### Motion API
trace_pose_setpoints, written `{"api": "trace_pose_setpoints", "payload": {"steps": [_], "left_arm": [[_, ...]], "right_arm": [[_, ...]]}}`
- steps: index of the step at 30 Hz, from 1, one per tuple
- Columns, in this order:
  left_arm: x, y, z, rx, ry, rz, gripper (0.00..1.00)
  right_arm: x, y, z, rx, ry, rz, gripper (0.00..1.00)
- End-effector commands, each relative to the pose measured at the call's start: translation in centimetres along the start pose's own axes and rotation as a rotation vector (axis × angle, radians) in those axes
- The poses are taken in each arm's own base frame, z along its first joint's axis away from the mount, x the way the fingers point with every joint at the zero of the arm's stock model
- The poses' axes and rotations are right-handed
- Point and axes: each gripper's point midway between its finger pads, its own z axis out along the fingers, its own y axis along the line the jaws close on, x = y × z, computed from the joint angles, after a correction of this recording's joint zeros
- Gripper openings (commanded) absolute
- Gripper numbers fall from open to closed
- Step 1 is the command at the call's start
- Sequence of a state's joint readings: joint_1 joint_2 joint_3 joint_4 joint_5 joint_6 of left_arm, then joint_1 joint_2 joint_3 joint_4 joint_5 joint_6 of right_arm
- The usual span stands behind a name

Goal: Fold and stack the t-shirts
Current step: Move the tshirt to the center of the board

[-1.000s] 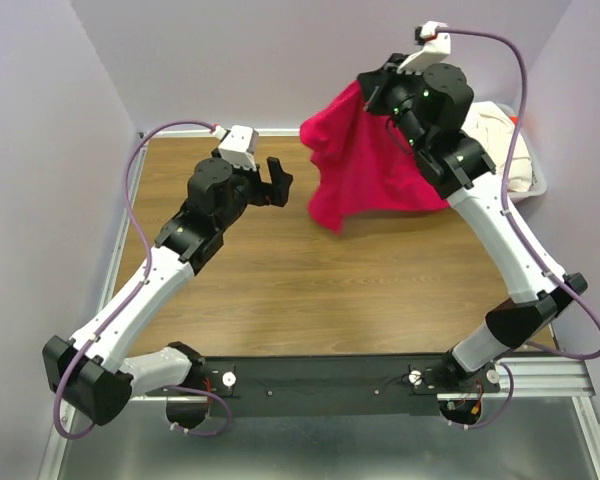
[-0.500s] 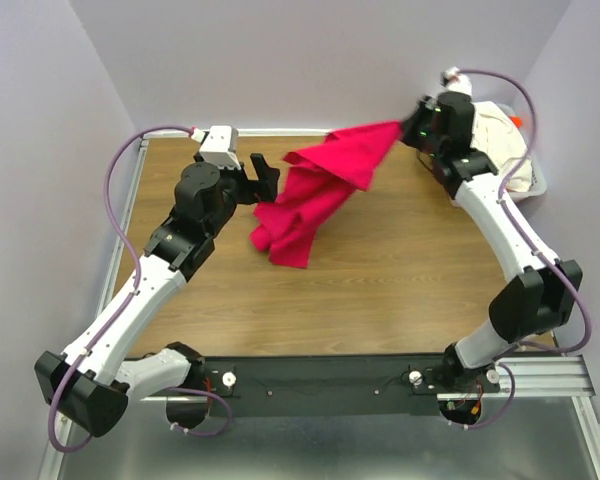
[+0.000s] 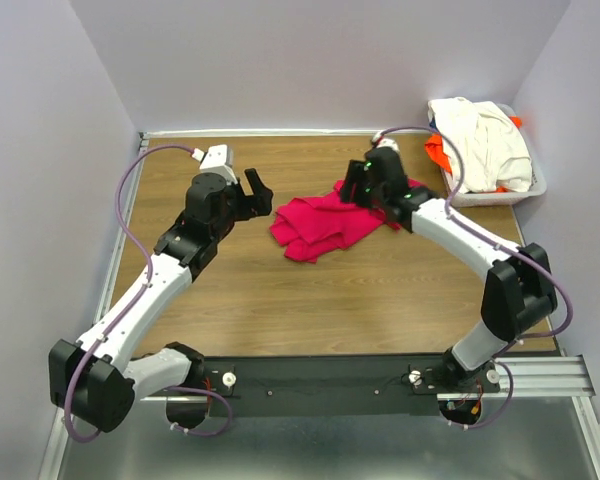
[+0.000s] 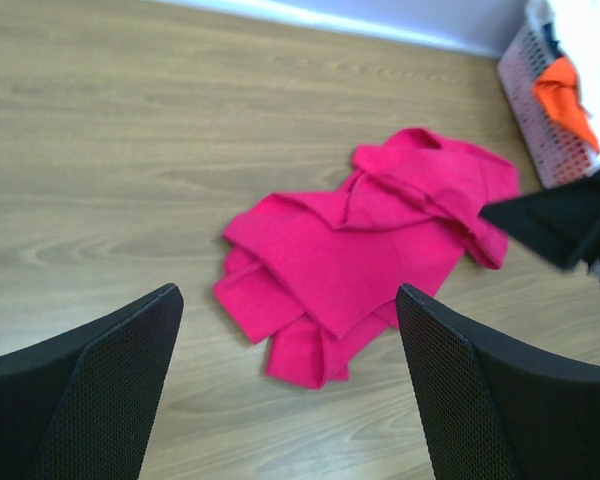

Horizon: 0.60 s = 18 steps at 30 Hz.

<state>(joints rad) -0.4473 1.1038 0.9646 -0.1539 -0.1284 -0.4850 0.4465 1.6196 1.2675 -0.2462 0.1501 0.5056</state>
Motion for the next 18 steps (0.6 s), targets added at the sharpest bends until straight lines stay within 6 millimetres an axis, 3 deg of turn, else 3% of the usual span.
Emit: {"api": "trace_pose_setpoints", "payload": {"steps": [1, 3, 6, 9, 15, 18], "left_arm": [[2.3, 1.1, 1.0, 0.004, 0.057, -0.093, 0.94], [3.2, 1.3, 1.2, 0.011, 0.076, -0.101, 0.92], [4.5, 1.4, 1.7, 0.013, 0.107, -0.115, 0.89], [6.9, 2.3, 2.1, -0.004, 0.149, -0.137, 0.86], [9.0, 3.2, 2.7, -0.028, 0.173, -0.186, 0.84], [10.1, 4.0, 2.6, -0.052, 0.190, -0.207, 0.83]], "right_arm": [[4.6, 1.8, 0.6, 0.058, 0.040, -0.061, 0.65], [7.3, 2.4, 1.5, 0.061, 0.090, -0.088, 0.61], [9.4, 3.1, 2.1, 0.069, 0.121, -0.125, 0.61], [10.6, 5.3, 2.8, 0.025, 0.132, -0.191, 0.61], [12.9, 9.5, 3.7, -0.039, 0.148, -0.328, 0.61], [14.2, 10.4, 4.6, -0.044, 0.163, -0.369, 0.61]]}}
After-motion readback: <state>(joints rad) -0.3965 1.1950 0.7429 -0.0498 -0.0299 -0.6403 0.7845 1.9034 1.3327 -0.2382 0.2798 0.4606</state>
